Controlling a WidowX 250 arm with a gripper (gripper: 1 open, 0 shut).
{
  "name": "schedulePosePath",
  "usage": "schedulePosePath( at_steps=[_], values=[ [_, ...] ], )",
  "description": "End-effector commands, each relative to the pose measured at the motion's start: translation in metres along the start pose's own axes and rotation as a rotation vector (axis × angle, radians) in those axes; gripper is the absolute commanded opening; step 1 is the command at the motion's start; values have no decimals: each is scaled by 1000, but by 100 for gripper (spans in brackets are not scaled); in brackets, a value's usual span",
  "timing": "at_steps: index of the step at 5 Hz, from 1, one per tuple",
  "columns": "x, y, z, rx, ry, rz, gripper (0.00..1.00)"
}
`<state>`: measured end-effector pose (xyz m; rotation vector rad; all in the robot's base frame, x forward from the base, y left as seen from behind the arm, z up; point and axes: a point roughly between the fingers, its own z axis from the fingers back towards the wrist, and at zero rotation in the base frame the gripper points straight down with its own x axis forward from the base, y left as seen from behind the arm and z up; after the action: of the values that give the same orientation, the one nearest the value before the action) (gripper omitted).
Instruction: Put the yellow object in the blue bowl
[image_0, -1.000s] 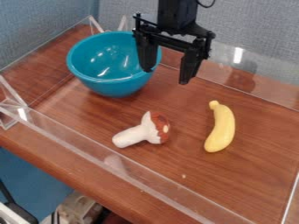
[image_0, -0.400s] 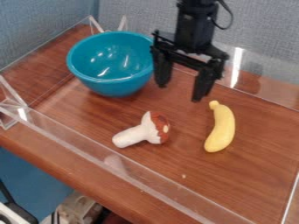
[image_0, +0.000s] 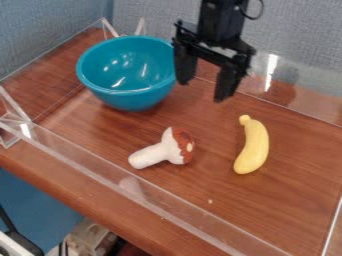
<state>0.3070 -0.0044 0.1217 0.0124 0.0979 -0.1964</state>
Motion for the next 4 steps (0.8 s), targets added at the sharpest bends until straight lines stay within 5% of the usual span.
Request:
schedulePosePath(
  at_steps=[1, 2, 4],
  values=[
    [9, 11, 11, 16, -61, 24, 100],
    [10, 10, -1, 8, -51, 42, 100],
    [17, 11, -3, 9, -41, -67, 100]
  ],
)
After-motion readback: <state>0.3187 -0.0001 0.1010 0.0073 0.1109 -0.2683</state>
